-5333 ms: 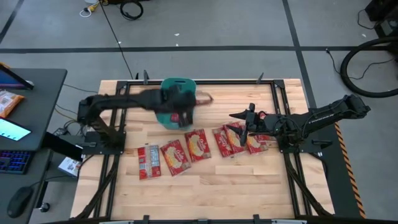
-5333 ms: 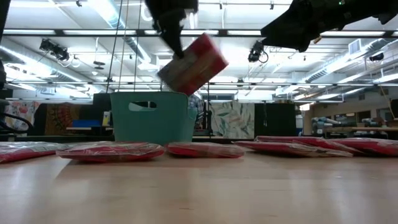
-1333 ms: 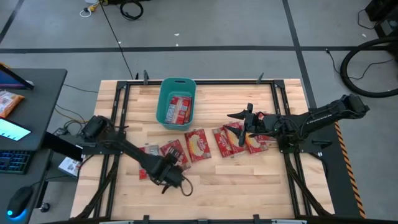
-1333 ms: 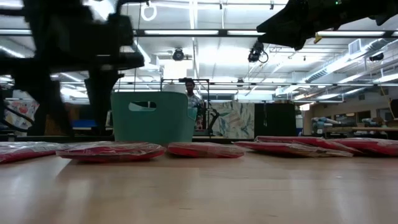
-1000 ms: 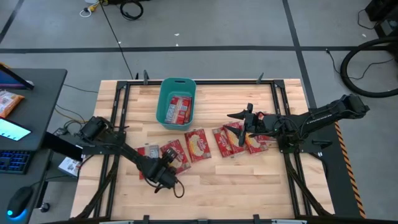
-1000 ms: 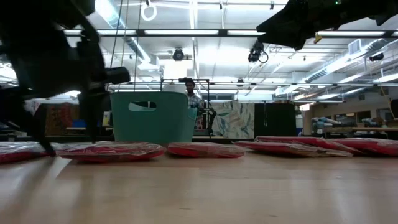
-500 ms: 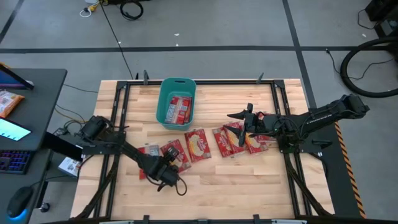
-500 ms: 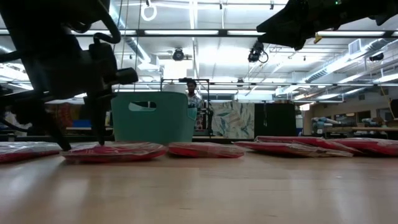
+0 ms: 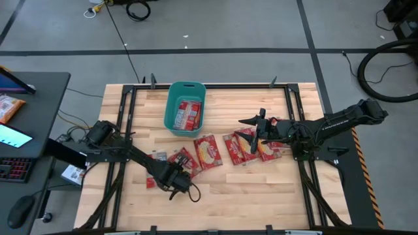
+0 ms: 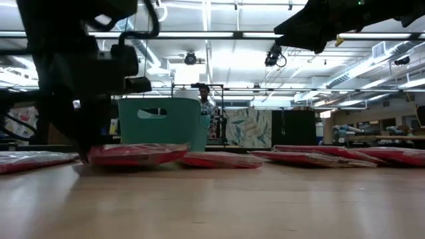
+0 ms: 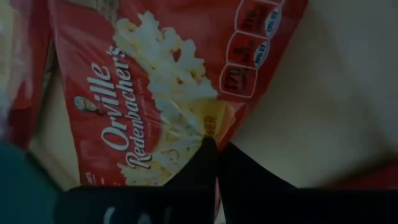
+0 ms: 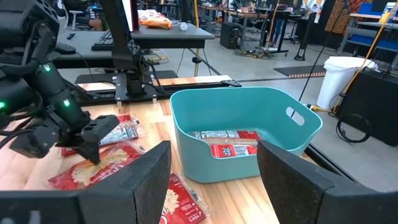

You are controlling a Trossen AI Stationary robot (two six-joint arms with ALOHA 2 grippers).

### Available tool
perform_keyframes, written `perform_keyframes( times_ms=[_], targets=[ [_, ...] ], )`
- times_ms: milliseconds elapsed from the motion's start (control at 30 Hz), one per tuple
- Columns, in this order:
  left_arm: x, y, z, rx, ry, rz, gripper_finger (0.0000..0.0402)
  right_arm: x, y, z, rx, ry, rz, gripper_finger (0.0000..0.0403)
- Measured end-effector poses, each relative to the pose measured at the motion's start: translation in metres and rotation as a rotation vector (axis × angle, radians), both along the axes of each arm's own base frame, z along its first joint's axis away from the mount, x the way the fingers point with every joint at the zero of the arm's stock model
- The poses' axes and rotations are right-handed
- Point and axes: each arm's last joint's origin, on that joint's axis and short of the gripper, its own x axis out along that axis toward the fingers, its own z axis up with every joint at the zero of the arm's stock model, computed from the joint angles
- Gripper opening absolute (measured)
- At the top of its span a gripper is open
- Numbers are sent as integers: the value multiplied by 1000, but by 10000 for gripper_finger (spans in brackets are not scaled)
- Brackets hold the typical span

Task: Sort popcorn bags into baskets
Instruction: Put the red popcorn bag into the green bin

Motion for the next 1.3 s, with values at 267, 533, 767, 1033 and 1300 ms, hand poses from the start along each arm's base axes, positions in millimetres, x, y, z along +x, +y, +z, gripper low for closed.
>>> perform_keyframes(
  times_ms=[267,533,767,1033,1300],
  targets=[
    [18,9,52,-126,-122,117,6,0,0,0,0,0,0,242],
    [21,18,101,-147,-308,224,5,0,0,0,10,-3,-1,242],
    [10,27,140,-239,-508,364,5,0,0,0,11,-6,-1,242],
    [-11,61,195,-427,-761,575,5,0,0,1,9,-9,-1,242],
    [-21,113,215,-433,-913,858,5,0,0,1,4,-12,1,242]
  ],
)
